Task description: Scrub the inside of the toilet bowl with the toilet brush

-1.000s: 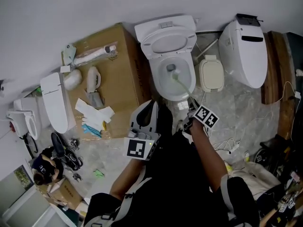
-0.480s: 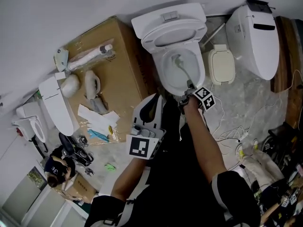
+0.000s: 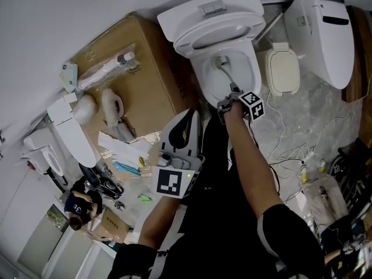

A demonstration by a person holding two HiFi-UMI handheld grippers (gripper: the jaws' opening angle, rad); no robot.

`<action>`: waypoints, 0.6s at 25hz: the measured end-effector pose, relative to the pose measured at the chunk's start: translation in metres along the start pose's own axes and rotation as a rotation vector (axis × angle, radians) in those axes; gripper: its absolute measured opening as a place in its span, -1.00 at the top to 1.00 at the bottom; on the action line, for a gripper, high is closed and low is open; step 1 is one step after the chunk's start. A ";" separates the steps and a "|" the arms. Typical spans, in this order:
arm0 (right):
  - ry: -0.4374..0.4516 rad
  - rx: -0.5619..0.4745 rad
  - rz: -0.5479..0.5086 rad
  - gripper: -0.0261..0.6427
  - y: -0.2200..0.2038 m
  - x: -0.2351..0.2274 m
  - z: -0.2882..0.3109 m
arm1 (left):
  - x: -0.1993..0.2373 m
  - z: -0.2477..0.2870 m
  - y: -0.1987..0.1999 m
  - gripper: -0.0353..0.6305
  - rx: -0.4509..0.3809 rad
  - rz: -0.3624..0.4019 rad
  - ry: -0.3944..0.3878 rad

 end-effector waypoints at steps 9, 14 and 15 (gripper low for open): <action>0.008 0.050 0.006 0.58 -0.026 0.001 0.023 | 0.025 -0.006 -0.010 0.88 -0.039 -0.026 0.042; -0.023 0.104 -0.053 0.58 -0.034 -0.014 0.020 | 0.026 -0.013 -0.015 0.88 -0.032 -0.024 0.044; -0.030 0.116 -0.070 0.58 -0.035 -0.018 0.019 | 0.026 -0.013 -0.016 0.88 -0.032 -0.023 0.045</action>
Point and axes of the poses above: the fingertips, and each gripper's own axes: z forward along the fingers, x to its left, y out of its top, the point moved 4 cm from there along -z, backward along the fingers, and after that the axes turned 1 degree about -y, right-handed, at the moved point
